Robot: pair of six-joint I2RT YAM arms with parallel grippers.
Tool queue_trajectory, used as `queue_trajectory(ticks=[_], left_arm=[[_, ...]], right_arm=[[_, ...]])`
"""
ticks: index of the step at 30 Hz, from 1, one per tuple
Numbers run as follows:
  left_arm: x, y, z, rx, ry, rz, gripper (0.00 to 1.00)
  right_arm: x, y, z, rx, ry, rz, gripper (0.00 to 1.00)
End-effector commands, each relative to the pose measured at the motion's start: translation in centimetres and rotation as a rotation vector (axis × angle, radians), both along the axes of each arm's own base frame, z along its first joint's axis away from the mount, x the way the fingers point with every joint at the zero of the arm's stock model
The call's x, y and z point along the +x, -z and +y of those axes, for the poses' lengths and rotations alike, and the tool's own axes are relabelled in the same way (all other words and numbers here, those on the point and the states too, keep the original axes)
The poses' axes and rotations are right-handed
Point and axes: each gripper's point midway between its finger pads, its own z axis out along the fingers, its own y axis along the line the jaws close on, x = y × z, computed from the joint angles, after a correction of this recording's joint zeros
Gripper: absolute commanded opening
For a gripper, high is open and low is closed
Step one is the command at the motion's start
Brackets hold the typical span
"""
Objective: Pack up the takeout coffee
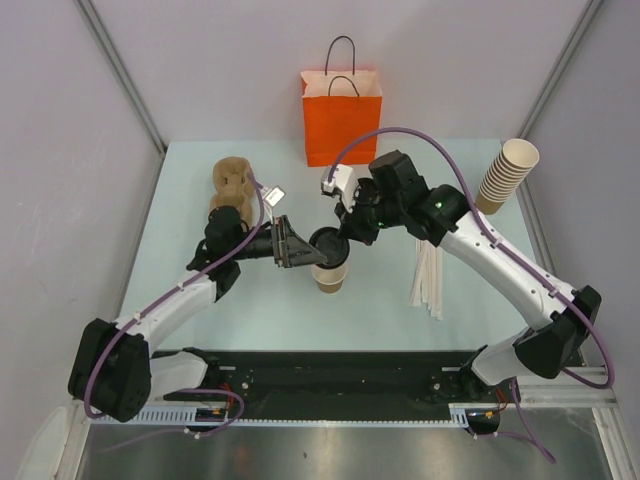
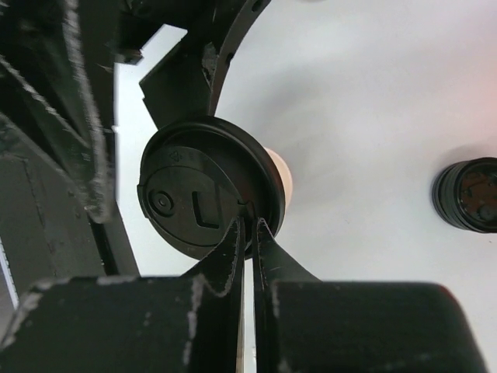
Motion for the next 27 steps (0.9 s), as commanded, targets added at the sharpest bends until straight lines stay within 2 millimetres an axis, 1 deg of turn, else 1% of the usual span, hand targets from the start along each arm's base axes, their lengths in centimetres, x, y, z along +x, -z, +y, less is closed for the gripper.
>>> queue_trajectory(ticks=[1, 2, 3, 4, 5, 6, 7, 8, 9, 10, 12, 14, 15, 17, 18, 21, 22, 25, 27], left_arm=[[-0.3, 0.9, 1.4, 0.04, -0.015, -0.009, 0.81], [-0.3, 1.5, 1.9, 0.054, -0.024, 0.013, 0.83], [0.1, 1.7, 2.9, 0.054, -0.056, 0.015, 0.86], [0.0, 1.7, 3.5, 0.057, -0.058, -0.001, 0.88], [0.0, 2.0, 4.2, 0.073, -0.078, 0.018, 0.89], [0.5, 1.5, 5.4, 0.077, -0.127, -0.016, 0.91], [0.6, 1.4, 6.0, 0.085, -0.148, -0.029, 0.93], [0.7, 2.0, 6.7, 0.11, -0.17, -0.027, 0.95], [1.0, 2.1, 7.5, 0.12, -0.201, -0.032, 0.95], [0.9, 2.1, 7.9, 0.131, -0.211, -0.059, 0.96], [0.7, 3.0, 8.4, 0.141, -0.228, -0.025, 0.96], [0.5, 3.3, 8.7, 0.142, -0.246, -0.019, 0.97], [0.3, 3.9, 8.7, 0.142, -0.25, -0.008, 0.97], [0.3, 4.0, 8.7, 0.134, -0.264, -0.009, 0.97], [0.2, 4.4, 8.7, 0.134, -0.266, 0.001, 0.97], [0.3, 4.6, 8.7, 0.13, -0.27, 0.009, 0.97], [0.3, 4.6, 8.7, 0.129, -0.272, 0.006, 0.97], [0.5, 4.4, 8.7, 0.117, -0.281, -0.008, 0.97], [0.6, 4.6, 8.7, 0.117, -0.285, -0.001, 0.97]], right_arm=[[1.0, -0.3, -0.2, -0.011, 0.018, -0.043, 0.0], [1.1, -0.2, -0.3, -0.019, 0.024, -0.042, 0.0], [1.1, 0.1, -0.4, -0.029, 0.023, -0.039, 0.0], [1.3, 0.4, -0.4, -0.043, 0.032, -0.04, 0.0], [1.4, 0.8, -0.4, -0.054, 0.036, -0.032, 0.0], [1.3, 1.3, -0.2, -0.067, 0.031, -0.022, 0.0], [1.1, 2.0, -0.3, -0.088, 0.027, -0.008, 0.0], [1.2, 2.9, 0.0, -0.111, 0.027, 0.011, 0.0], [0.7, 3.5, 0.2, -0.132, 0.011, 0.028, 0.0], [0.5, 4.1, 0.5, -0.148, 0.009, 0.038, 0.0], [0.3, 5.6, 1.2, -0.188, -0.005, 0.067, 0.0], [0.5, 6.8, 1.3, -0.216, 0.009, 0.096, 0.0], [0.8, 7.7, 1.5, -0.235, 0.013, 0.119, 0.0], [1.4, 8.5, 1.4, -0.256, 0.023, 0.142, 0.0], [1.7, 9.2, 1.5, -0.276, 0.022, 0.167, 0.0], [2.2, 10.0, 1.0, -0.313, 0.031, 0.222, 0.0], [2.9, 10.1, 1.2, -0.315, 0.043, 0.228, 0.0], [3.5, 10.0, 1.4, -0.312, 0.06, 0.232, 0.0], [3.6, 10.0, 1.4, -0.307, 0.066, 0.238, 0.0]])
